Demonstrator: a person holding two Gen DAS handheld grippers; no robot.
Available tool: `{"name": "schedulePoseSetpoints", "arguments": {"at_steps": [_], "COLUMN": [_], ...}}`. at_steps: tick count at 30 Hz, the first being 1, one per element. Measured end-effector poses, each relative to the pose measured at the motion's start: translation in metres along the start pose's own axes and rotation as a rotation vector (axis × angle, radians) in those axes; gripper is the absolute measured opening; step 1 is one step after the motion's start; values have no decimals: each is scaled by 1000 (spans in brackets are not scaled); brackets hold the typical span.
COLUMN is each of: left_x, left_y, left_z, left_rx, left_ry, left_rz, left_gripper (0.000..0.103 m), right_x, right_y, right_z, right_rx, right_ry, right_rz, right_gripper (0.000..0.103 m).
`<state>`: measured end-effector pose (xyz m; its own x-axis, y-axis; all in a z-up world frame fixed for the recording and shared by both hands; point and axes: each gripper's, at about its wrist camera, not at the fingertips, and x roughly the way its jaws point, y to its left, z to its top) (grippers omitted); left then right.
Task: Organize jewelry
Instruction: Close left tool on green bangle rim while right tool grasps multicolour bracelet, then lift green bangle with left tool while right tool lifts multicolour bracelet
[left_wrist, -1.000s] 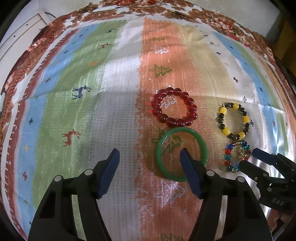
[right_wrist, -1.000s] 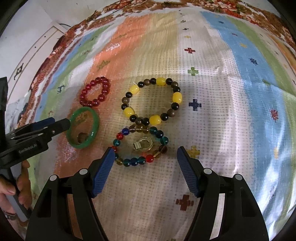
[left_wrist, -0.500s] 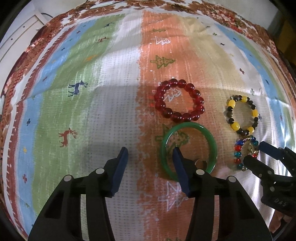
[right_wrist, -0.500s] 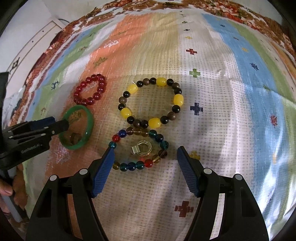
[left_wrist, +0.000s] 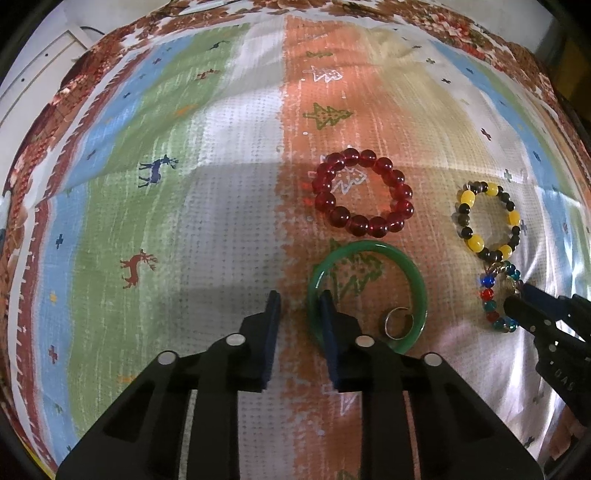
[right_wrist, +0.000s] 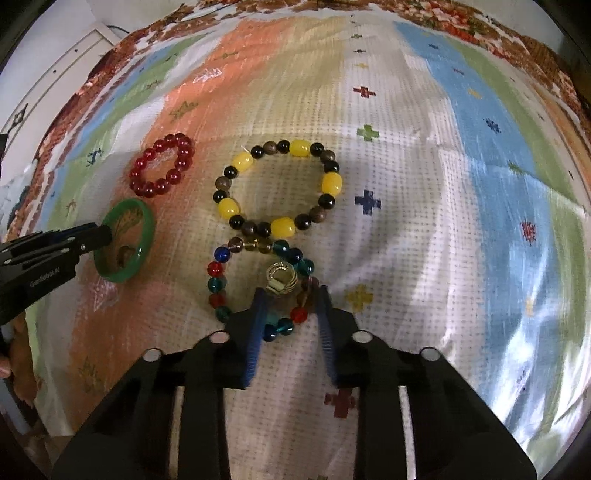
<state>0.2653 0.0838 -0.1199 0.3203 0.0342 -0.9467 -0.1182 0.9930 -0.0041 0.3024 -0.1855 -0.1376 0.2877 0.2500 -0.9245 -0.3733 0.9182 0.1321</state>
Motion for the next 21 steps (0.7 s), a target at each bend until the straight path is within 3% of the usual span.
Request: {"name": "schedulePoseSetpoints", "arguments": {"at_steps": [2, 5, 21], "left_x": [0, 0, -14], "left_y": [1, -1, 0], "left_z": [0, -1, 0], "left_rx": [-5, 3, -18], "left_ry": [3, 1, -26], "left_rz": [0, -1, -45], "left_gripper": [7, 7, 7], "right_x": [-1, -2, -22], "right_y": [-3, -8, -9], "right_z": [-1, -2, -3], "right_rx": [9, 28, 29], "right_ry": [1, -4, -43], "right_rz": [2, 22, 80], "right_gripper": [15, 10, 10]}}
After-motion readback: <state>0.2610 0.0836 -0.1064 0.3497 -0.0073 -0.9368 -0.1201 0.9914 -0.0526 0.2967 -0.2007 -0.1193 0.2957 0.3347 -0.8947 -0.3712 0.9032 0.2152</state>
